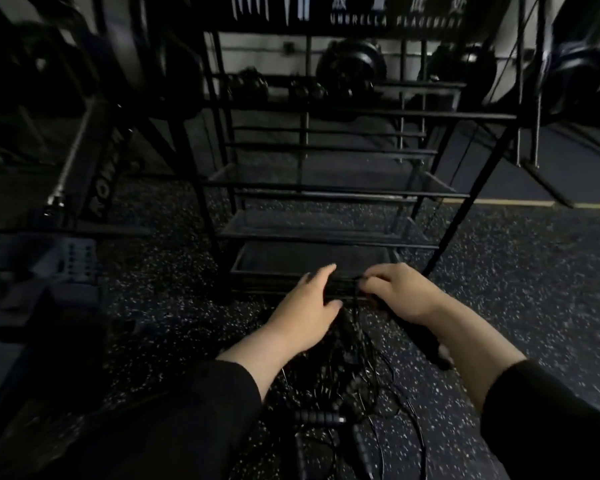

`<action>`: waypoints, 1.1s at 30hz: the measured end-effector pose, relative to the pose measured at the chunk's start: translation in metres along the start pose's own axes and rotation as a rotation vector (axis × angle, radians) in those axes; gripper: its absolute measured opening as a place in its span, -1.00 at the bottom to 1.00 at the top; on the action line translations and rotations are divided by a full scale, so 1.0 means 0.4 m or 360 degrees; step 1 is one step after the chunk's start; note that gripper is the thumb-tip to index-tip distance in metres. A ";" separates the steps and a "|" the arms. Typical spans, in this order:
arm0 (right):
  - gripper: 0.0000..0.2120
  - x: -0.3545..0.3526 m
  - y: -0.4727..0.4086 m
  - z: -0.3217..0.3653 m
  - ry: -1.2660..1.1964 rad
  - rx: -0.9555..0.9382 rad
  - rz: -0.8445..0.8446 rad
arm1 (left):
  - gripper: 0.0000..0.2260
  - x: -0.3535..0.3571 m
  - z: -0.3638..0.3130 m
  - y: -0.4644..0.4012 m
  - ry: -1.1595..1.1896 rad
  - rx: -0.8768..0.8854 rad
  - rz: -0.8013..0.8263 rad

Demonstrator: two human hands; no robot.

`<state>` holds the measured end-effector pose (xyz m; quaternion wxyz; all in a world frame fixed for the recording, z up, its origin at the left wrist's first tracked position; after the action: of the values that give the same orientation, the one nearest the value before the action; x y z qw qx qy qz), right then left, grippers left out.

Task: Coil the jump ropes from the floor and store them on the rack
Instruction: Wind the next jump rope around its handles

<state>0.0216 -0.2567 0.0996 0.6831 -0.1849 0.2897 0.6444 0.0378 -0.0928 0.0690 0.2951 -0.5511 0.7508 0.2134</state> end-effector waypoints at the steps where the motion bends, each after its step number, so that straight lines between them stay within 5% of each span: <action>1: -0.77 -0.004 0.031 0.065 0.0097 -0.0133 0.0053 | -0.45 -0.016 -0.009 0.015 0.0082 -0.0023 -0.0007; 6: -0.76 -0.045 0.179 0.252 -0.0081 -0.0410 -0.0049 | -0.92 -0.050 -0.017 0.086 0.0512 -0.0084 -0.0016; 10: -0.75 -0.051 0.244 0.288 -0.0272 -0.0436 -0.0155 | -0.79 -0.058 -0.006 0.114 0.0609 -0.0244 -0.0041; 13: -0.77 -0.055 0.241 0.263 -0.0392 -0.0322 -0.0274 | -0.72 -0.123 -0.019 0.119 0.0875 -0.0224 -0.0318; 17: -0.93 -0.064 0.197 0.202 -0.0199 -0.0187 -0.0361 | -0.74 -0.239 -0.066 0.115 0.0846 -0.0011 -0.0662; 25: -0.84 0.075 0.125 0.192 -0.0253 -0.0101 -0.0022 | -0.77 -0.331 -0.260 0.147 0.0826 0.0552 -0.0791; 27: -0.94 0.086 0.108 0.198 -0.0228 -0.0097 -0.0118 | -0.78 -0.331 -0.272 0.142 0.0829 0.0570 -0.0756; 33: -0.79 0.005 0.067 0.197 -0.0270 -0.0111 -0.0629 | -0.54 -0.304 -0.209 0.088 0.0738 0.0425 -0.0646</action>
<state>0.0076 -0.2032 0.1619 0.8113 -0.2067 0.1669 0.5209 0.0132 -0.0507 0.2128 0.2224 -0.6798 0.6942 -0.0810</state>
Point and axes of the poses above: each hand's wrist, its own y-axis away from the middle knuckle, its own x-axis out of the palm, z = x × y, the point moved 7 cm from there along -y, towards the middle knuckle, and after that the axes turned 10 degrees about -z, right-handed, at the moved point
